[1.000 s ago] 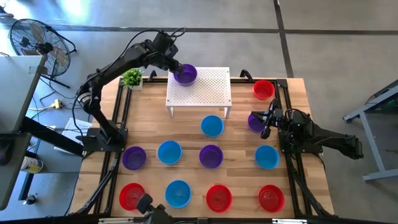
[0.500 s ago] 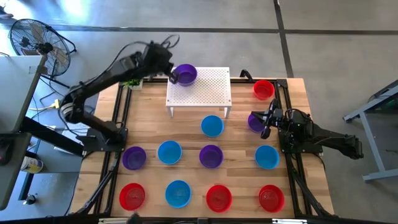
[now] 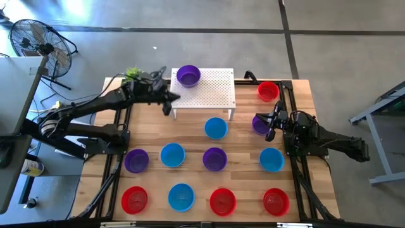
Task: Pick & Place Mini bowls
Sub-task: Put the blue bowl on the shelf
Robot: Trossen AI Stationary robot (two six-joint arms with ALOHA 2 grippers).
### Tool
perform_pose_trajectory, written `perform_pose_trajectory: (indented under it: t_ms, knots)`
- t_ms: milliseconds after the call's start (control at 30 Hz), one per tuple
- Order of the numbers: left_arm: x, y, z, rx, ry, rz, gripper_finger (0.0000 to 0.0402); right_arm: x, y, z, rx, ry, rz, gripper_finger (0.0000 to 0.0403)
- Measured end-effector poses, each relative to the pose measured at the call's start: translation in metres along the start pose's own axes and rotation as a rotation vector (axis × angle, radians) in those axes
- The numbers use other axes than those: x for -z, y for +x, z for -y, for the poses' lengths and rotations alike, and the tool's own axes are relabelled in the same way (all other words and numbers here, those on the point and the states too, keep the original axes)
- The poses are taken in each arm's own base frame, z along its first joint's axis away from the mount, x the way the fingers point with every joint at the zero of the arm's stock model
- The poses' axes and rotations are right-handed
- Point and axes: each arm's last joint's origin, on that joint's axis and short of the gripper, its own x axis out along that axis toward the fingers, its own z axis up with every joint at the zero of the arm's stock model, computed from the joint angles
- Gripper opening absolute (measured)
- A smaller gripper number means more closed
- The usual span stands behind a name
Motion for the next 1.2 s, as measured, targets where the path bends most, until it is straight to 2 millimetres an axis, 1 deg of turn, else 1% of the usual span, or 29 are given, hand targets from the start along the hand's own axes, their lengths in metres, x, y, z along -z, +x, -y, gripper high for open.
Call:
perform_pose_trajectory:
  t_ms: [33, 100, 167, 233, 300, 367, 467, 533, 600, 700, 767, 833, 933, 1067, 1200]
  knots:
    - [0.004, 0.002, 0.0, 0.023, 0.005, -0.028, 0.0003, 0.0, 0.0, 0.0, 0.0, 0.0, 0.0, 0.0]
    - [0.006, 0.005, 0.002, 0.047, 0.065, -0.013, 0.0002, 0.0, 0.0, 0.0, -0.001, 0.0, 0.0, 0.0]
    - [0.013, 0.009, 0.003, 0.033, 0.125, -0.01, 0.0001, 0.0, 0.0, 0.0, -0.001, 0.0, 0.0, 0.0]
    - [0.013, 0.01, 0.007, 0.027, 0.173, 0.029, 0.0002, 0.0, 0.0, 0.0, 0.0, 0.0, 0.001, 0.0]
    - [0.011, 0.008, 0.011, 0.035, 0.168, 0.048, 0.0003, 0.0, 0.0, 0.0, -0.001, 0.0, 0.001, 0.0]
    - [0.015, 0.009, 0.013, 0.055, 0.118, 0.013, 0.0003, 0.0, 0.0, 0.0, 0.001, 0.0, 0.004, 0.0]
    - [0.019, 0.014, 0.018, 0.101, 0.197, -0.019, 0.0002, 0.0, 0.0, 0.0, 0.0, 0.0, 0.005, 0.0]
    - [0.02, 0.014, 0.023, 0.09, 0.24, -0.011, 0.0001, 0.0, 0.0, 0.0, 0.0, 0.0, 0.006, 0.0]
    - [0.017, 0.008, 0.027, 0.054, 0.263, 0.021, 0.0001, -0.001, 0.0, 0.0, 0.001, 0.001, 0.011, 0.0]
    - [0.01, -0.006, 0.033, 0.019, 0.293, 0.114, 0.0001, -0.001, 0.0, 0.0, 0.001, 0.001, 0.015, 0.0]
    - [0.013, -0.013, 0.036, 0.034, 0.307, 0.17, 0.0001, -0.002, 0.0, 0.0, 0.001, 0.001, 0.019, 0.0]
    - [0.02, -0.019, 0.036, 0.045, 0.312, 0.224, 0.0001, -0.002, 0.0, 0.0, 0.001, 0.001, 0.022, 0.0]
    - [0.037, -0.027, 0.031, 0.044, 0.305, 0.287, 0.0001, -0.003, 0.0, 0.0, 0.002, 0.002, 0.035, 0.0]
    - [0.066, -0.033, 0.023, 0.022, 0.302, 0.316, 0.0001, -0.006, 0.0, 0.0, 0.002, 0.008, 0.059, 0.0]
    - [0.089, -0.035, 0.017, 0.023, 0.295, 0.342, 0.0001, -0.014, -0.001, 0.0, -0.023, 0.042, 0.144, 0.0]
